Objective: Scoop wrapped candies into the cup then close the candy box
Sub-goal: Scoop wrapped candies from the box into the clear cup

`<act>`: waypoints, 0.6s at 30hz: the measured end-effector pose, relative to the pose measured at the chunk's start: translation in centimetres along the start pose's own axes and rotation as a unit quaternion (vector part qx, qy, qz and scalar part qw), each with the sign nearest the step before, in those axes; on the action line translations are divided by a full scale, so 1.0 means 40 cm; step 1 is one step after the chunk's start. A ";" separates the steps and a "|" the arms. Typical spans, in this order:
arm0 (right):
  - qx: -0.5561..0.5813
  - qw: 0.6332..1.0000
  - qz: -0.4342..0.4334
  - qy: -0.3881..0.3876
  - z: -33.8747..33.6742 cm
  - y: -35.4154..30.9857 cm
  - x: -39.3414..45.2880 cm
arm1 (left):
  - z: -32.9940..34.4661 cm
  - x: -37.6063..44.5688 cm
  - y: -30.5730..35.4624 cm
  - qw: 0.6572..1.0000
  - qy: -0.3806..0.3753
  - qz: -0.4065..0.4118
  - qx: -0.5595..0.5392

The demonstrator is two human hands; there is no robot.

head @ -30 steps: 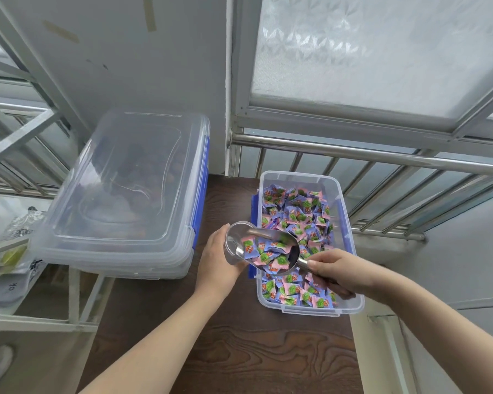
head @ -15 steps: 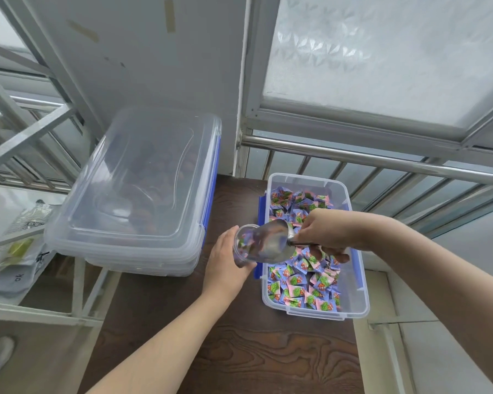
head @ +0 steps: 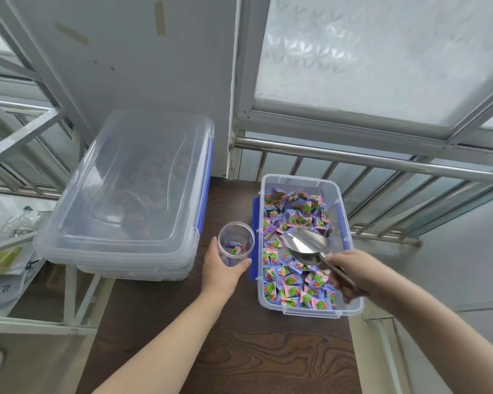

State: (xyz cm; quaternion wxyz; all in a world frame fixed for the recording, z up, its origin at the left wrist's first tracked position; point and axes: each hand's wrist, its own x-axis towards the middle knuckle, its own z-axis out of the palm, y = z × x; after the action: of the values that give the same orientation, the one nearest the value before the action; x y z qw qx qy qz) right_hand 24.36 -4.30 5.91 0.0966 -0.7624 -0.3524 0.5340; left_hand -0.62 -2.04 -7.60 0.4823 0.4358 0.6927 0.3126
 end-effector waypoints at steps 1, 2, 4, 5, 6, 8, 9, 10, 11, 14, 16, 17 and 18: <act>0.028 0.999 0.021 0.012 0.019 0.030 0.005 | 0.008 -0.008 -0.001 1.000 0.004 -0.015 -0.008; 0.051 0.998 0.040 0.019 0.035 0.055 0.005 | 0.017 -0.021 0.001 0.999 -0.001 -0.041 -0.013; 0.084 0.994 0.070 0.012 0.056 0.098 -0.001 | 0.038 -0.043 0.002 0.991 -0.030 -0.123 -0.051; 0.095 0.992 0.082 0.002 0.061 0.113 -0.003 | 0.046 -0.054 0.003 0.984 -0.052 -0.157 -0.072; 0.106 0.990 0.093 -0.008 0.063 0.125 -0.004 | 0.053 -0.063 0.005 0.977 -0.074 -0.184 -0.083; 0.119 0.987 0.111 -0.013 0.063 0.143 0.000 | 0.067 -0.073 0.009 0.971 -0.122 -0.187 -0.083; 0.121 0.986 0.116 -0.012 0.062 0.147 0.004 | 0.074 -0.075 0.010 0.974 -0.138 -0.161 -0.076; 0.120 0.986 0.118 -0.010 0.061 0.148 0.010 | 0.075 -0.080 0.019 0.977 -0.149 -0.134 -0.068; 0.115 0.986 0.119 -0.006 0.061 0.147 0.017 | 0.076 -0.080 0.024 0.982 -0.151 -0.102 -0.053; 0.068 0.992 0.104 0.018 0.062 0.139 0.047 | 0.074 -0.075 0.033 0.987 -0.158 -0.041 0.003; 0.041 0.996 0.074 0.033 0.071 0.134 0.072 | 0.073 -0.076 0.034 0.986 -0.164 -0.019 0.022; 0.042 0.996 0.061 0.046 0.077 0.134 0.087 | 0.074 -0.077 0.033 0.986 -0.166 -0.010 0.027; 0.044 0.996 0.051 0.059 0.083 0.134 0.101 | 0.074 -0.081 0.037 0.985 -0.169 -0.003 0.034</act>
State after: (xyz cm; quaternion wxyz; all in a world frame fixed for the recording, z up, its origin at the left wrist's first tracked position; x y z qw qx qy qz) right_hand 24.49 -6.41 -1.29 0.1229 -0.8046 -0.2830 0.5074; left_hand 3.10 -4.31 -6.07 0.5782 0.4967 0.6125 0.2093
